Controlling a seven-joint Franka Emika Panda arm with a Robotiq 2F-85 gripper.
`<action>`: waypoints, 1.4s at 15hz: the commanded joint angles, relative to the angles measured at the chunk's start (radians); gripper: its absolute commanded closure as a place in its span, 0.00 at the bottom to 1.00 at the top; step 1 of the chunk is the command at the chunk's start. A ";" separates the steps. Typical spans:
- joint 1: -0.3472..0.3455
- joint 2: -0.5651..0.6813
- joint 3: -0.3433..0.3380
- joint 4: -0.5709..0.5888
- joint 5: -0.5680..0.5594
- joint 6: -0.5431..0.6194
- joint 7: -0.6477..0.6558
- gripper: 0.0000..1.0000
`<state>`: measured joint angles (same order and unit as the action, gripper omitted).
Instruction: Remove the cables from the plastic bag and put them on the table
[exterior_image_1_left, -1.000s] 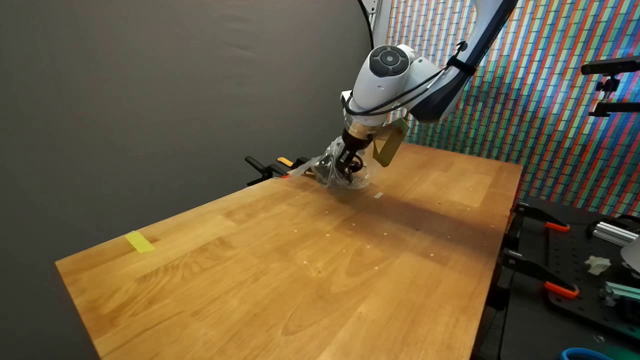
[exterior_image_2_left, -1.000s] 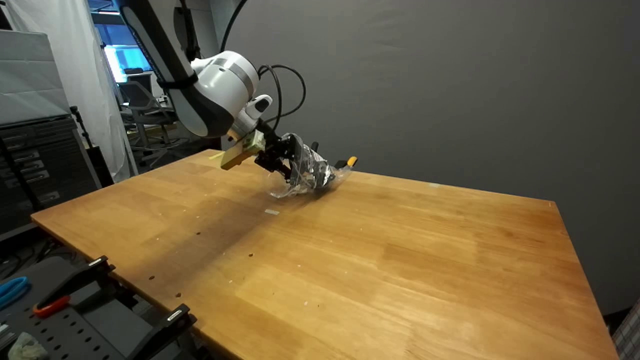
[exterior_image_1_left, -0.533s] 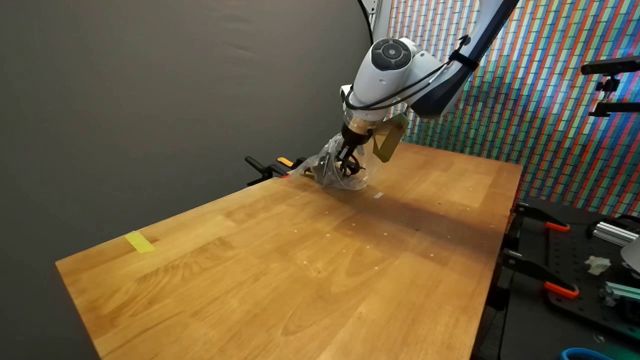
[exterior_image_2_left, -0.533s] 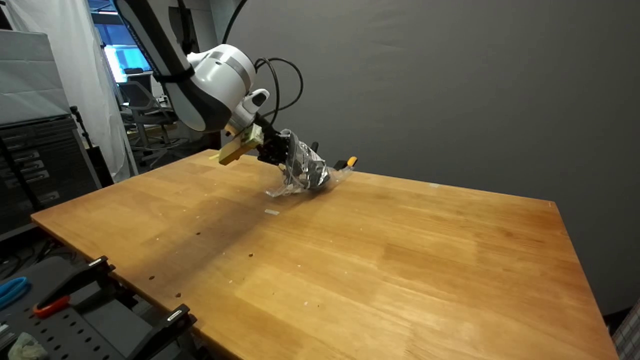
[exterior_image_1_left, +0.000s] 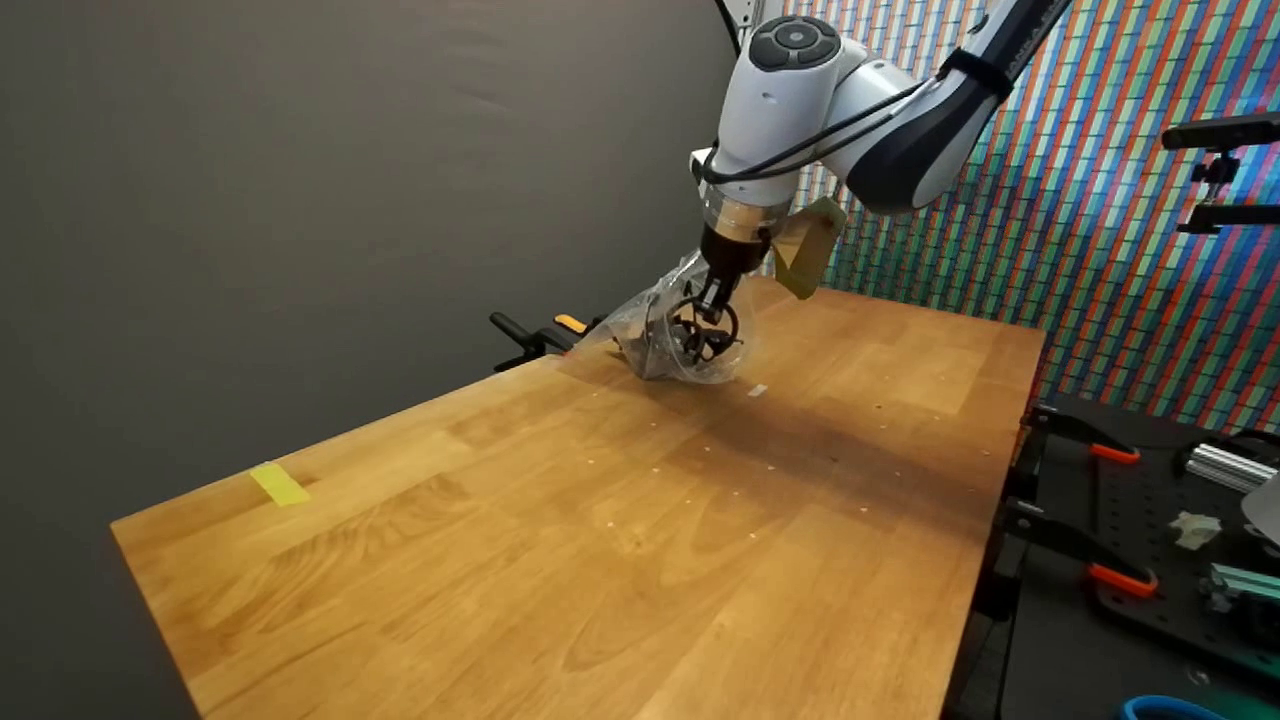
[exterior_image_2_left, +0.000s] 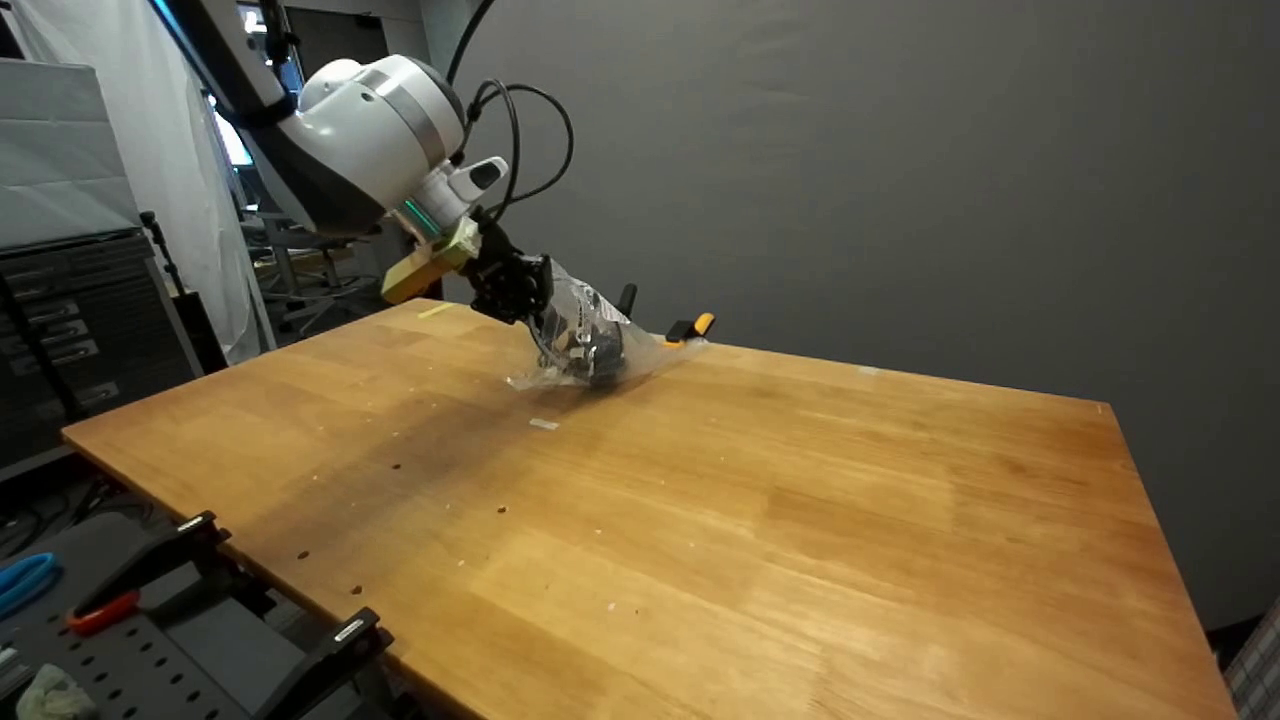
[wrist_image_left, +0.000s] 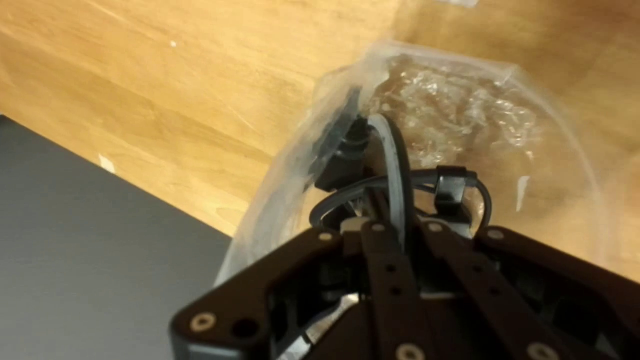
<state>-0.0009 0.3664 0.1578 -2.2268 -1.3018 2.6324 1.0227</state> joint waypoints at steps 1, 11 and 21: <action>0.022 -0.139 0.025 -0.121 0.272 -0.041 -0.238 0.99; 0.108 -0.415 0.074 -0.201 0.974 -0.428 -0.713 0.99; 0.141 -0.565 0.021 -0.154 1.354 -0.646 -0.893 0.99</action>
<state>0.1090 -0.1539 0.2040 -2.3932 -0.0862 2.0132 0.1975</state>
